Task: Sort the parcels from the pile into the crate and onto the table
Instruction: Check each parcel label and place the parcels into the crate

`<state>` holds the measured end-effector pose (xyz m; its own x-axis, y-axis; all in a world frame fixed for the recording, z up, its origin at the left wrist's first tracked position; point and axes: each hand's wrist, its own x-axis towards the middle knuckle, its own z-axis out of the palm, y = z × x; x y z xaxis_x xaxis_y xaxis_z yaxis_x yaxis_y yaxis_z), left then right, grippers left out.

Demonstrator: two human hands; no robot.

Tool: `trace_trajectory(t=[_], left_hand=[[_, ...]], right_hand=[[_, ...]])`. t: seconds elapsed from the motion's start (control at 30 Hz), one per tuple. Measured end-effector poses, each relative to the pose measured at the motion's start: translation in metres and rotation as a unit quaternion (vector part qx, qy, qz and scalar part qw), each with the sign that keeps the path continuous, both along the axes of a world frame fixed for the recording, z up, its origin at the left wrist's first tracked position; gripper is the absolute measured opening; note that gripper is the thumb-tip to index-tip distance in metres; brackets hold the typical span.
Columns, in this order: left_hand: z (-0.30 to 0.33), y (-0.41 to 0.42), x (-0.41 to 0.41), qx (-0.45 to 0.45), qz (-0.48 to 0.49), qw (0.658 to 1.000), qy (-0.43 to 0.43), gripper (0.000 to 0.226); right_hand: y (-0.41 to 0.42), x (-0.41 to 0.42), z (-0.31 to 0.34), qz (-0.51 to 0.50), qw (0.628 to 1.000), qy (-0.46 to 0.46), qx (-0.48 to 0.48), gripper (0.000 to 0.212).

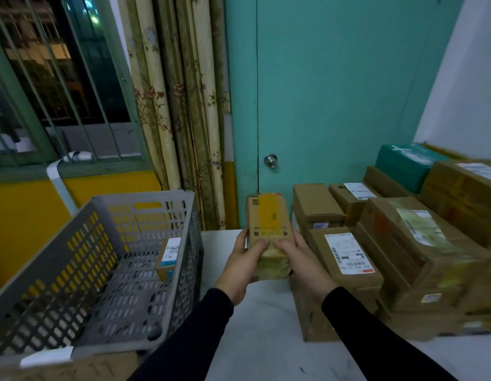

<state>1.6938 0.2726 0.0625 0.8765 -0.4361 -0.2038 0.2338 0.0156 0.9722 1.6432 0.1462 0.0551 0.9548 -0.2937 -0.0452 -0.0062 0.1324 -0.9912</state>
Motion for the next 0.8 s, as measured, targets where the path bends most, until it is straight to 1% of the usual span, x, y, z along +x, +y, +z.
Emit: trace_trajectory(t=[0.2,0.3,0.33,0.4,0.43,0.5,0.53,0.6,0.67,0.73,0.8], left_hand=[[-0.002,0.002,-0.001,-0.004,-0.011,1.000,0.003,0.040],[-0.001,0.006,-0.002,0.000,-0.030,0.999,-0.034,0.031],[-0.001,0.006,-0.003,-0.003,-0.040,0.998,-0.047,0.029],[0.001,0.008,-0.005,-0.012,-0.057,0.997,-0.060,0.033],[0.001,0.010,-0.005,-0.019,-0.060,0.996,-0.065,0.040],[-0.002,0.013,-0.001,-0.034,-0.074,0.994,-0.078,0.061],[-0.005,0.015,0.001,-0.036,-0.081,0.993,-0.080,0.068],[-0.006,0.021,0.004,-0.038,-0.094,0.992,-0.080,0.073],[-0.006,0.026,0.007,-0.029,-0.106,0.991,-0.081,0.079],[-0.004,0.028,0.010,-0.025,-0.106,0.990,-0.084,0.076],[-0.004,0.028,0.010,-0.027,-0.097,0.991,-0.084,0.073]], right_hand=[[0.007,-0.001,-0.002,-0.003,1.000,0.001,0.021,0.032],[0.007,0.000,-0.004,0.000,1.000,0.007,0.013,0.035],[0.007,0.000,-0.004,0.006,1.000,0.008,0.011,0.042],[0.003,0.001,-0.004,0.033,0.999,0.017,0.027,0.067],[0.002,0.001,-0.005,0.045,0.998,0.019,0.037,0.076],[-0.001,-0.001,-0.003,0.064,0.997,0.009,0.048,0.083],[-0.003,-0.002,-0.001,0.067,0.997,0.004,0.048,0.083],[-0.008,-0.005,0.003,0.077,0.996,0.004,0.046,0.082],[-0.014,-0.008,0.006,0.096,0.993,0.011,0.064,0.082],[-0.018,-0.011,0.008,0.105,0.993,0.012,0.058,0.080],[-0.018,-0.014,0.010,0.096,0.995,0.001,0.028,0.073]])
